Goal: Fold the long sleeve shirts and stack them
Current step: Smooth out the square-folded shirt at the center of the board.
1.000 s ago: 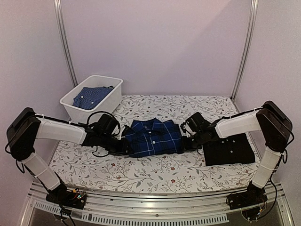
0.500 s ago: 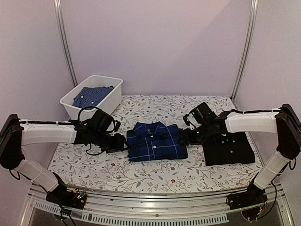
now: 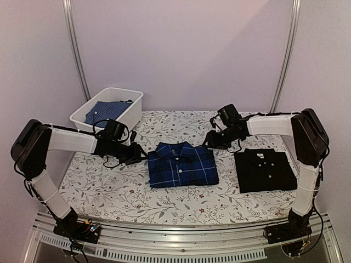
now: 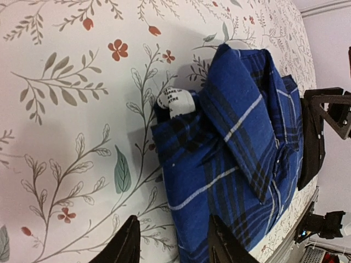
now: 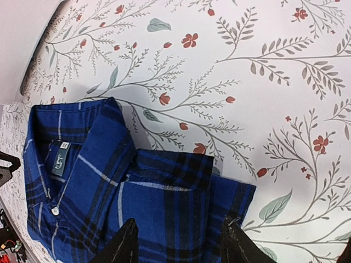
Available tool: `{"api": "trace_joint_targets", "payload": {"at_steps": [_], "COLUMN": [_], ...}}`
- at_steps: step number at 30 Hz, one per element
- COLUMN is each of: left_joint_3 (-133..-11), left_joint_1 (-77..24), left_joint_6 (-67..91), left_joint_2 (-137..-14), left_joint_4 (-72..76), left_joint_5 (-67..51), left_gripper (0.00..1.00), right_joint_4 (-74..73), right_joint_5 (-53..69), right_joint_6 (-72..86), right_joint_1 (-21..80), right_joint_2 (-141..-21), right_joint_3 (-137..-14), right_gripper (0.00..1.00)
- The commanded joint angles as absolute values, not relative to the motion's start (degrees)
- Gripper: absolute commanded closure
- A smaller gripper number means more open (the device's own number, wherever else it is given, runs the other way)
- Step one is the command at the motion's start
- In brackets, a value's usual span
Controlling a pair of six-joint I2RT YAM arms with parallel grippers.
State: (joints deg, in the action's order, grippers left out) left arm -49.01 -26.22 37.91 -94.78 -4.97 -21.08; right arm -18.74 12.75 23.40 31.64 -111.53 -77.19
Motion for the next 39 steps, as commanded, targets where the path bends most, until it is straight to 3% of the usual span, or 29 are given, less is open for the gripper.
{"api": "trace_joint_targets", "payload": {"at_steps": [1, 9, 15, 18, 21, 23, 26, 39], "left_joint_3": [-53.0, -57.1, -59.1, -60.4, -61.7, -62.4, -63.5, -68.3], "left_joint_1": [-25.2, -24.8, -24.8, -24.8, -25.0, -25.3, -26.0, -28.9], "left_joint_6": [35.7, 36.8, 37.1, 36.9, 36.3, 35.7, 34.7, 32.1], "left_joint_2": [-99.5, -106.4, -108.4, -108.9, -109.2, -108.9, -107.9, -105.2], "left_joint_4": [-1.1, 2.2, 2.6, 2.6, 1.9, 1.3, 0.2, -4.9], "left_joint_5": [-23.6, -25.6, -26.2, -26.5, -26.4, -26.1, -25.2, -23.4], "left_gripper": [0.59, 0.65, 0.77, 0.87, 1.00, 1.00, 1.00, 1.00], "right_joint_4": [-18.4, -18.4, -18.4, -18.6, -19.1, -19.3, -19.6, -20.0], "right_joint_5": [14.7, 15.9, 15.4, 14.9, 14.2, 13.6, 12.6, 7.9], "right_joint_6": [22.4, 21.8, 21.7, 21.7, 21.7, 21.8, 21.6, 24.0], "right_joint_1": [31.2, 30.8, 30.9, 30.9, 30.9, 31.0, 31.3, 33.8], "right_joint_2": [-115.9, -121.5, -123.0, -122.8, -121.7, -120.2, -117.1, -102.9], "right_joint_3": [-80.9, -84.7, -85.1, -85.1, -85.0, -84.6, -83.6, -73.4], "right_gripper": [0.50, 0.50, 0.52, 0.60, 0.74, 0.86, 0.92, 0.95]}}
